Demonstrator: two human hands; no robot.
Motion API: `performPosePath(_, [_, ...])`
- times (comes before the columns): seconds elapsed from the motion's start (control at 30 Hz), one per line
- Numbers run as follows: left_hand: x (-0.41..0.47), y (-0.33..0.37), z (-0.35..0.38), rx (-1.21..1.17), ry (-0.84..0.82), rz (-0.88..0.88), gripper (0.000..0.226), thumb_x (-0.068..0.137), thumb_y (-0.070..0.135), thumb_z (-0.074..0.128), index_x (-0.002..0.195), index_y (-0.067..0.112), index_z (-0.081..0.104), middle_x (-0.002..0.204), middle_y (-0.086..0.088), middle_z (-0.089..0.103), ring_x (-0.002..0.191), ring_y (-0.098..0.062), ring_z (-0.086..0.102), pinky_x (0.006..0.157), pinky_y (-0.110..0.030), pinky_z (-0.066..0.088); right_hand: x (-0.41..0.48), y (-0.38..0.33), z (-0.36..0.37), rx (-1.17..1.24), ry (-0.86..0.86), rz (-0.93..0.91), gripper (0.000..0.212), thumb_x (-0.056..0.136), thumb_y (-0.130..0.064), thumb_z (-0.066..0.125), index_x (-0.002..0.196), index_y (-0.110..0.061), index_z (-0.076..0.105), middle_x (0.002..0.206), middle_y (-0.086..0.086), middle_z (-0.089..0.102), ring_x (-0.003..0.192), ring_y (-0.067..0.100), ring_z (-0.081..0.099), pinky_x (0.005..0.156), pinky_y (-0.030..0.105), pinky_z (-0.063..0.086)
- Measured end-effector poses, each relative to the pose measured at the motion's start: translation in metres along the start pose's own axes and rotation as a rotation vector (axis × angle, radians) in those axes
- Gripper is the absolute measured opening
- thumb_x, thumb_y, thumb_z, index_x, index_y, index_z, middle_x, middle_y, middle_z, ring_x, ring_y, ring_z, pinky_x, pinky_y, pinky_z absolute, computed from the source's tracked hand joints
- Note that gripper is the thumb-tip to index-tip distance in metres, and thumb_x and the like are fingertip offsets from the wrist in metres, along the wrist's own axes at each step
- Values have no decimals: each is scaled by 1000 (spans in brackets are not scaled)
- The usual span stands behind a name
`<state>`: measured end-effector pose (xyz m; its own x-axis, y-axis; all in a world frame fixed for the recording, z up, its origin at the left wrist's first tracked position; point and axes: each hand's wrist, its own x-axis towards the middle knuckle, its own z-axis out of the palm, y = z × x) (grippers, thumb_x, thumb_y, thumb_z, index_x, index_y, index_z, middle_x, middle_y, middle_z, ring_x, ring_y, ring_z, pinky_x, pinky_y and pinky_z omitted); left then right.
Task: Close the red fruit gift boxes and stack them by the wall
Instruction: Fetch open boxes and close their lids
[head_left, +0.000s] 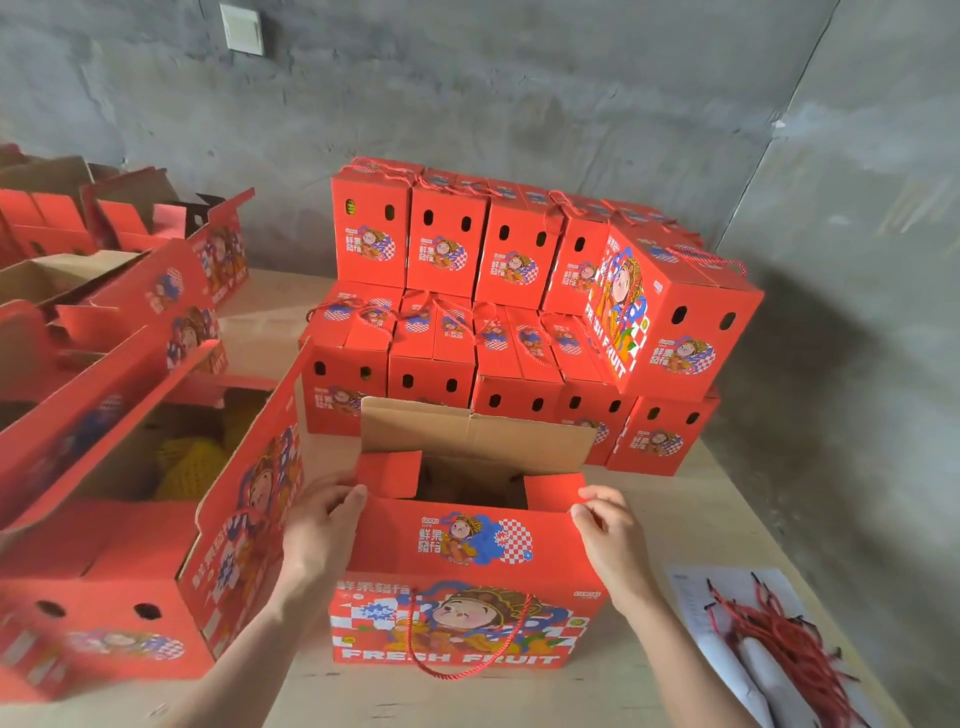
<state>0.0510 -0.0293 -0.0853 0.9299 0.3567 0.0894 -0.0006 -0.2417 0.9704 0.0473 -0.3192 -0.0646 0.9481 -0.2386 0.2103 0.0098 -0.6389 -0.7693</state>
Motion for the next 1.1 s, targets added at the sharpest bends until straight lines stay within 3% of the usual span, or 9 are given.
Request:
performPosePath(0.23, [-3, -2, -3, -127, -22, -29, 12, 94, 21, 58, 87, 31, 59, 109, 3, 61, 94, -22, 62, 66, -30, 53, -3, -1, 2, -10, 42, -25, 20, 92, 0, 56, 86, 13, 69, 111, 13, 56, 104, 21, 53, 93, 28, 38])
performPosePath(0.4, [-4, 0, -8, -209, -48, -108, 11, 94, 20, 57, 95, 30, 61, 108, 1, 62, 91, -21, 64, 59, -26, 53, -7, 1, 2, 108, 58, -33, 10, 88, 2, 59, 92, -3, 66, 106, 2, 58, 102, 14, 53, 91, 24, 39])
performPosePath(0.57, [3, 3, -9, 263, -40, 147, 19, 92, 19, 58, 100, 8, 72, 116, -1, 61, 93, -15, 57, 67, -15, 43, -8, 1, 3, 158, 73, 10, 20, 88, 4, 58, 101, -11, 58, 104, 0, 61, 99, 19, 56, 86, 24, 42])
performPosePath(0.73, [10, 20, -3, 630, -91, 384, 13, 86, 0, 63, 78, -2, 73, 96, -11, 68, 94, -24, 57, 81, -25, 40, -2, 0, 3, 19, 15, -34, 29, 87, 6, 55, 114, -2, 50, 113, 8, 54, 109, 23, 53, 92, 19, 37])
performPosePath(0.8, [9, 24, -3, 638, -131, 444, 14, 84, -8, 61, 76, -4, 71, 88, -14, 68, 90, -29, 61, 78, -27, 43, 4, -2, 1, 4, -11, -3, 47, 86, 6, 57, 129, -2, 41, 128, 12, 48, 122, 24, 47, 99, 20, 35])
performPosePath(0.87, [5, 26, -3, 621, -111, 454, 16, 86, -8, 58, 90, 0, 71, 93, -13, 69, 90, -29, 62, 75, -31, 47, 14, -8, -1, 50, -76, 82, 79, 86, 8, 57, 149, -10, 15, 152, 9, 27, 138, 21, 31, 108, 28, 35])
performPosePath(0.97, [1, 28, 0, 630, -95, 408, 55, 88, -5, 53, 140, 12, 42, 124, -12, 58, 82, -22, 60, 56, -27, 48, 21, -20, 0, 104, -182, 130, 101, 86, 12, 52, 150, -26, -16, 160, -4, 5, 134, 22, 37, 83, 30, 54])
performPosePath(1.03, [0, 26, 3, 586, -104, 416, 84, 86, -8, 53, 152, 16, 6, 142, -15, 34, 71, -24, 57, 43, -23, 38, 19, -20, 2, 122, -158, 82, 98, 85, 11, 54, 152, -29, -5, 159, -2, 16, 126, 22, 46, 72, 25, 52])
performPosePath(1.1, [0, 24, 4, 525, -98, 415, 93, 85, -11, 52, 148, 17, -10, 150, -18, 16, 64, -29, 56, 40, -29, 41, 14, -15, 1, 205, -77, 20, 82, 80, 7, 64, 142, -33, 29, 146, 3, 39, 122, 24, 50, 84, 34, 51])
